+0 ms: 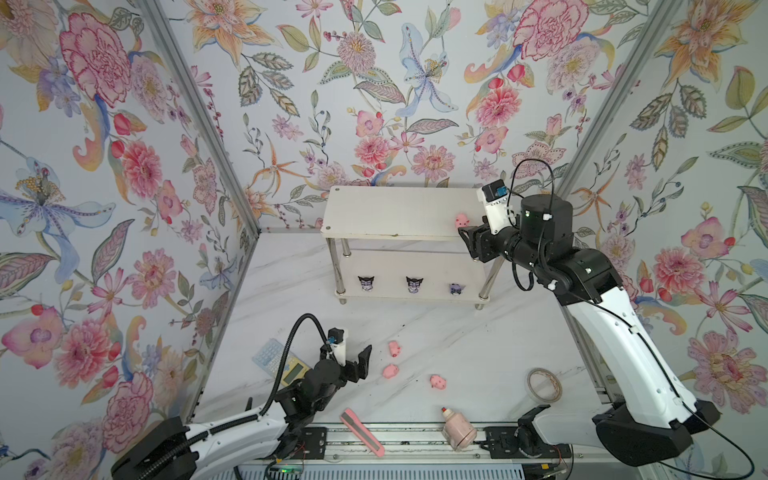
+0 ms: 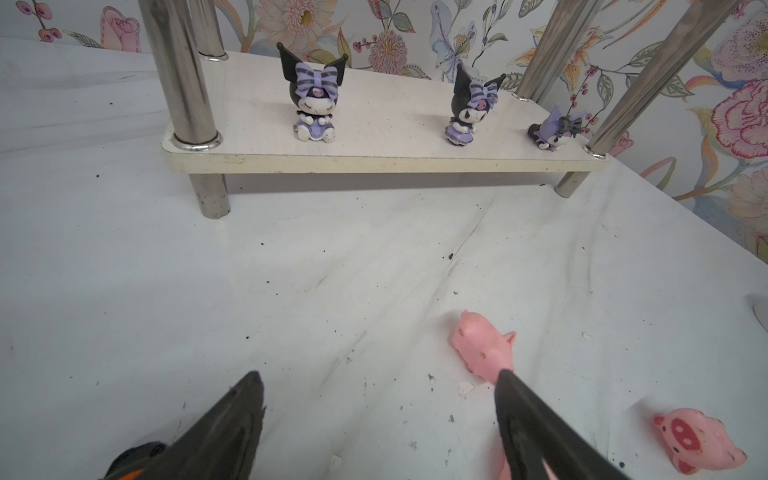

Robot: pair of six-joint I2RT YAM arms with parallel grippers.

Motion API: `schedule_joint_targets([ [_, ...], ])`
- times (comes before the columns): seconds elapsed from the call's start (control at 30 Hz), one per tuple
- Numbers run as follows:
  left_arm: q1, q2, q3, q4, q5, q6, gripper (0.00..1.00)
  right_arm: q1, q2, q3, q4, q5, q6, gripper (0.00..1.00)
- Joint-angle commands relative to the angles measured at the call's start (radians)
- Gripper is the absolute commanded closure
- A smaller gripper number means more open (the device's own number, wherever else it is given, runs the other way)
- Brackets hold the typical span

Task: Place and organize the plastic toys onto the shelf
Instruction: 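Withdraw the right gripper down from the shelf while the left gripper moves toward a pig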

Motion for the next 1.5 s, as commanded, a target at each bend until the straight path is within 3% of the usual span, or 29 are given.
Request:
schedule_joint_targets([
  [0.0, 0.011, -0.005, 0.012, 0.012, 0.007, 0.0, 0.12, 0.042, -0.042, -0.073, 0.007, 0.026, 0.047, 0.73],
  [0.03, 0.011, -0.003, 0.014, 0.012, 0.008, -0.001, 0.12, 0.055, -0.057, -0.1, 0.011, 0.018, 0.067, 0.87],
  [0.1, 0.009, -0.001, 0.017, 0.012, 0.013, -0.001, 0.13, 0.088, -0.082, -0.168, 0.012, -0.002, 0.097, 1.0],
  [0.4, 0.01, 0.026, 0.02, 0.026, 0.041, -0.004, 0.24, 0.308, -0.095, -0.63, 0.161, -0.114, 0.195, 1.0],
  [0.67, 0.01, 0.112, 0.039, 0.078, 0.079, -0.009, 0.23, 0.374, 0.018, -0.872, 0.43, -0.233, 0.339, 1.0],
  [1.03, 0.011, 0.165, 0.055, 0.086, 0.11, 0.0, 0.2, 0.413, 0.359, -0.757, 0.499, -0.18, 0.325, 1.0],
  [1.47, 0.012, 0.133, 0.045, 0.069, 0.091, 0.015, 0.19, 0.466, 0.579, -0.598, 0.519, -0.242, 0.333, 1.0],
])
